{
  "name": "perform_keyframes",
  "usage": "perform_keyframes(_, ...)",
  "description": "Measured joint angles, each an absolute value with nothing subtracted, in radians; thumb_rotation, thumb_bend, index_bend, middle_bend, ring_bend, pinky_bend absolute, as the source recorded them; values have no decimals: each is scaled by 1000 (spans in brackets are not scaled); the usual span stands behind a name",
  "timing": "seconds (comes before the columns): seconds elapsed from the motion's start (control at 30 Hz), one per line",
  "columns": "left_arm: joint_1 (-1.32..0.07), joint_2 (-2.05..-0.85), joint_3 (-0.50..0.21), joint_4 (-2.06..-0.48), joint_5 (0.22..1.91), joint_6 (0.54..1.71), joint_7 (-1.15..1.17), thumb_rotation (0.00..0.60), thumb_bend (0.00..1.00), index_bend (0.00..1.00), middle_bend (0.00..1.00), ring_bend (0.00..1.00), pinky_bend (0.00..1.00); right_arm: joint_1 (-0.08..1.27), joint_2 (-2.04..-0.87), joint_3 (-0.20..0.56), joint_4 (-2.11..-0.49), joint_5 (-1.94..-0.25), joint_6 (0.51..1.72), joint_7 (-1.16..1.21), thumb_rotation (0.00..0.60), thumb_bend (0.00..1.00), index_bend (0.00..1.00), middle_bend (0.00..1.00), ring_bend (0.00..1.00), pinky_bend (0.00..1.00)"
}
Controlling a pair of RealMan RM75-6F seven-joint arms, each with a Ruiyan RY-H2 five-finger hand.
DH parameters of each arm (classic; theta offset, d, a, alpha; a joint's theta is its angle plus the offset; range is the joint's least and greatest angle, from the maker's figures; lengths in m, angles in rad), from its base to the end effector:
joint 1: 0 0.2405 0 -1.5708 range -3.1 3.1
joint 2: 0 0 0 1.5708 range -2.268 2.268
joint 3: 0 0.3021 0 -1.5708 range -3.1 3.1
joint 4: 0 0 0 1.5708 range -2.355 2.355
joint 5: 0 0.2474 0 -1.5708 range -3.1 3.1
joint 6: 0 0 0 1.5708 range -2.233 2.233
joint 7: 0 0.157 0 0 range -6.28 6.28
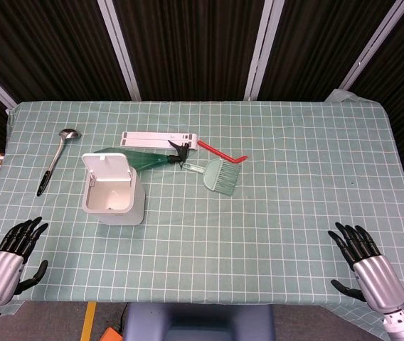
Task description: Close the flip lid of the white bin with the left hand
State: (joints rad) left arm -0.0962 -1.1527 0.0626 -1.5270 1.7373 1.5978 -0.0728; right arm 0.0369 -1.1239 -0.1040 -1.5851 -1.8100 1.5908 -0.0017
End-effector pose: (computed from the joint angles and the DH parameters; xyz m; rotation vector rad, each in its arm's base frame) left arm -0.3498 0.1736 0.1255 -1.5902 -0.8317 -1.0572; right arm -0.3424 -0.1391 0.1206 1.6517 -0.8462 0.9974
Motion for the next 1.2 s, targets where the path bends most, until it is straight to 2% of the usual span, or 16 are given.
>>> perform_keyframes(0.1,-100,-1160,60,-1525,1741,1599,-88,600,451,13,0,0,142,37,-1121,-110,-1586,-1819,1589,3,600,183,0,0,0,0)
perform_keyframes(0.2,-110,-1179,47,-1519,1733,1600,-148,600,451,0,40,17,278,36,-1119,-118,-1587,-1829,1586,6,600,183,0,0,0,0)
perform_keyframes(0.27,-124,-1195,21,-1512,1720,1604,-201,600,451,3,193,125,478,37,-1119,-122,-1587,-1839,1583,8,600,184,0,0,0,0)
perform_keyframes(0.3,-137,-1210,-8,-1507,1707,1611,-235,600,454,24,362,267,668,38,-1120,-122,-1586,-1840,1583,10,600,183,0,0,0,0)
perform_keyframes(0.37,-161,-1235,-66,-1503,1683,1622,-265,600,462,64,613,485,896,39,-1122,-121,-1583,-1843,1585,17,600,184,0,0,0,0)
perform_keyframes(0.43,-203,-1259,-145,-1508,1641,1620,-275,600,466,71,777,645,981,40,-1126,-120,-1580,-1845,1586,18,600,183,0,0,0,0)
perform_keyframes(0.5,-250,-1265,-212,-1528,1584,1582,-273,600,468,81,889,773,1000,41,-1127,-121,-1580,-1847,1582,15,600,183,0,0,0,0)
perform_keyframes(0.57,-287,-1261,-246,-1552,1536,1523,-263,600,476,103,981,886,1000,45,-1128,-122,-1582,-1847,1570,16,600,183,0,0,0,0)
perform_keyframes(0.7,-385,-1244,-311,-1614,1367,1326,-217,600,493,108,1000,975,1000,55,-1130,-122,-1587,-1839,1546,15,600,183,0,0,0,0)
perform_keyframes(0.8,-462,-1230,-352,-1648,1203,1163,-166,600,524,143,1000,999,1000,57,-1131,-119,-1591,-1825,1535,1,600,183,0,0,0,0)
perform_keyframes(0.9,-538,-1227,-384,-1658,1060,1066,-85,600,557,193,1000,1000,1000,59,-1131,-114,-1599,-1809,1523,-5,600,183,0,0,0,0)
perform_keyframes(1.03,-643,-1241,-424,-1654,925,1030,48,600,574,209,1000,1000,1000,61,-1131,-112,-1600,-1806,1519,-6,600,183,0,0,0,0)
perform_keyframes(1.2,-689,-1244,-434,-1669,849,1012,127,600,626,252,1000,1000,1000,63,-1130,-108,-1602,-1796,1513,-5,600,183,0,0,0,0)
